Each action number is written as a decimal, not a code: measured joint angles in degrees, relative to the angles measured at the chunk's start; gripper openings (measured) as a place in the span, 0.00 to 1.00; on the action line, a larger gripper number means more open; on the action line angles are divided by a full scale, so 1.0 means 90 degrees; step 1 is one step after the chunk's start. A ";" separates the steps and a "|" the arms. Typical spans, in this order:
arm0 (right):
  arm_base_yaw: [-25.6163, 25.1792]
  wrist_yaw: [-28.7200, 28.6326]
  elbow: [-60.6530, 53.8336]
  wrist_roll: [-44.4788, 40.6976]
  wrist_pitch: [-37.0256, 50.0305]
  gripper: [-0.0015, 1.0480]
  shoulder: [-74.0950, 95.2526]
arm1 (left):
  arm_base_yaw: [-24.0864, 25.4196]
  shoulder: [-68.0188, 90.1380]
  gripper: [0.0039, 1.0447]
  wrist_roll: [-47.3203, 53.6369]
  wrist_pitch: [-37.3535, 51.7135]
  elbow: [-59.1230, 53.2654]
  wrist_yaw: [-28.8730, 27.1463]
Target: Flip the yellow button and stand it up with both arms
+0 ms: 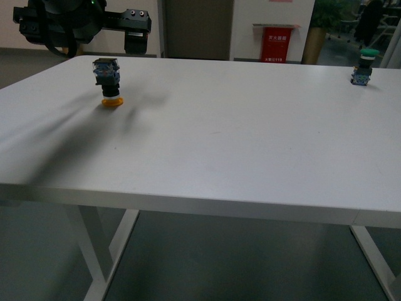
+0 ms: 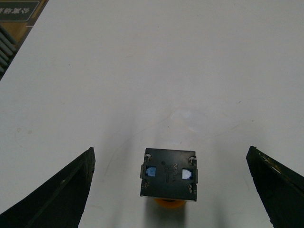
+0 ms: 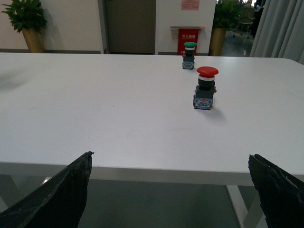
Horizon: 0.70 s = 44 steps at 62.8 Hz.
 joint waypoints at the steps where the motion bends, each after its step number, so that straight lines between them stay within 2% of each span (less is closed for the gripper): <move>1: 0.0000 0.0000 0.0000 0.0000 0.0000 0.93 0.0000 | 0.0005 0.0000 0.94 0.0000 0.0010 -0.0027 0.0000; 37: 0.0000 0.0000 0.0000 0.0000 0.0000 0.93 0.0000 | 0.0061 0.0240 0.94 -0.0092 0.0066 -0.0148 0.0134; 40: 0.0000 0.0000 0.0000 0.0000 0.0000 0.93 0.0000 | 0.0061 0.0270 0.90 -0.0095 0.0066 -0.0148 0.0136; 44: 0.0000 0.0000 0.0000 0.0000 0.0000 0.93 0.0000 | 0.0061 0.0294 0.80 -0.0097 0.0066 -0.0148 0.0148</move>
